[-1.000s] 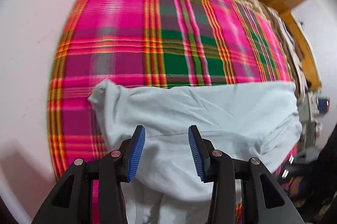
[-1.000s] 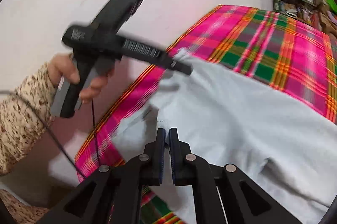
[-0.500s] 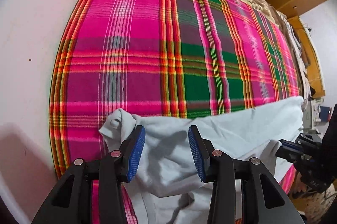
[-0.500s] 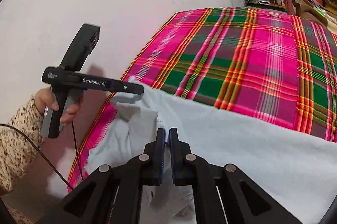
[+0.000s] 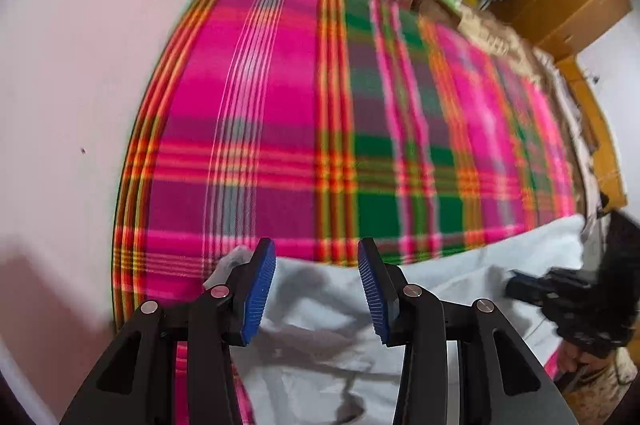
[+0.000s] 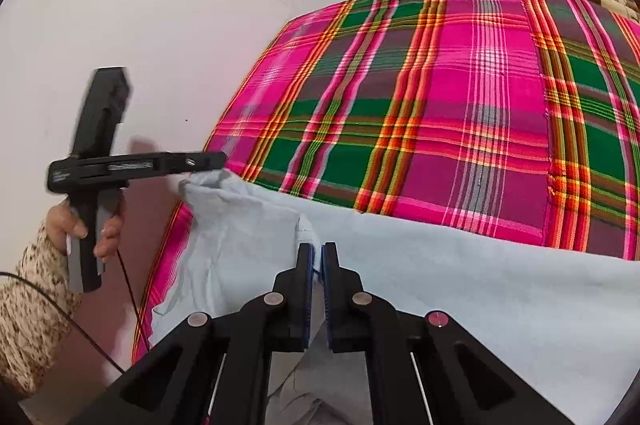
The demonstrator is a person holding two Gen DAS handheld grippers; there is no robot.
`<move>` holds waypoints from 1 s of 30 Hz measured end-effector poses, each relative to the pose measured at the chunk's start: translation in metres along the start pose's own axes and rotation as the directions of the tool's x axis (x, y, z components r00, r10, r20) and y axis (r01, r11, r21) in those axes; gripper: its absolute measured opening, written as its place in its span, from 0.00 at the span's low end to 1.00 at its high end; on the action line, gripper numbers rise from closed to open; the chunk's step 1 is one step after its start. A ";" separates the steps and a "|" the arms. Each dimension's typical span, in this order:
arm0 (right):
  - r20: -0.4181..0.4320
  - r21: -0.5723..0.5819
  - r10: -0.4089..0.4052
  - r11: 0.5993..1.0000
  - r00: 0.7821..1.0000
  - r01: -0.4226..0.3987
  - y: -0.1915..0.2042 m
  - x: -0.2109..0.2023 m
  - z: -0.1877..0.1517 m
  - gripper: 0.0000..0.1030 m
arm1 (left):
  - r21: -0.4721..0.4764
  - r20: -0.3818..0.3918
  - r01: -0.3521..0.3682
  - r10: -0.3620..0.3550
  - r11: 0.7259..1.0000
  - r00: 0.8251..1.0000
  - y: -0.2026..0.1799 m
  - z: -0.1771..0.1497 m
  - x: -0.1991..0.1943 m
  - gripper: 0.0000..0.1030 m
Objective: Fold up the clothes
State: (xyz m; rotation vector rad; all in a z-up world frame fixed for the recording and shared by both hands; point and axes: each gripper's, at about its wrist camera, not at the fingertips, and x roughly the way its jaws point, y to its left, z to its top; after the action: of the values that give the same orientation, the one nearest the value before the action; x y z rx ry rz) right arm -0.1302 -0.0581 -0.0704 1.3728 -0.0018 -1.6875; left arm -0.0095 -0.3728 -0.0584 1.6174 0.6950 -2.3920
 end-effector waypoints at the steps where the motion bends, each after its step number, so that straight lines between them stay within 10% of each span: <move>1: -0.004 0.000 -0.004 1.000 1.000 0.004 -0.001 0.002 0.001 0.05 | -0.001 0.018 0.004 -0.004 1.000 1.000 -0.001 -0.001 -0.006 0.43; 13: 0.000 0.035 -0.035 0.999 0.999 0.035 -0.009 0.007 0.001 0.05 | 0.144 -0.009 0.034 -0.033 0.989 0.999 -0.043 -0.037 -0.014 0.43; 30: 0.030 0.002 0.012 1.000 0.999 -0.012 -0.019 -0.031 -0.023 0.14 | 0.050 -0.070 -0.025 0.029 0.998 0.997 -0.020 -0.029 0.031 0.43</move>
State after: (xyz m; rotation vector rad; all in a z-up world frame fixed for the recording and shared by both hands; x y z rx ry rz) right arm -0.1265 -0.0160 -0.0653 1.3464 -0.0295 -1.6989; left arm -0.0052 -0.3377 -0.0900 1.7271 0.6267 -2.3612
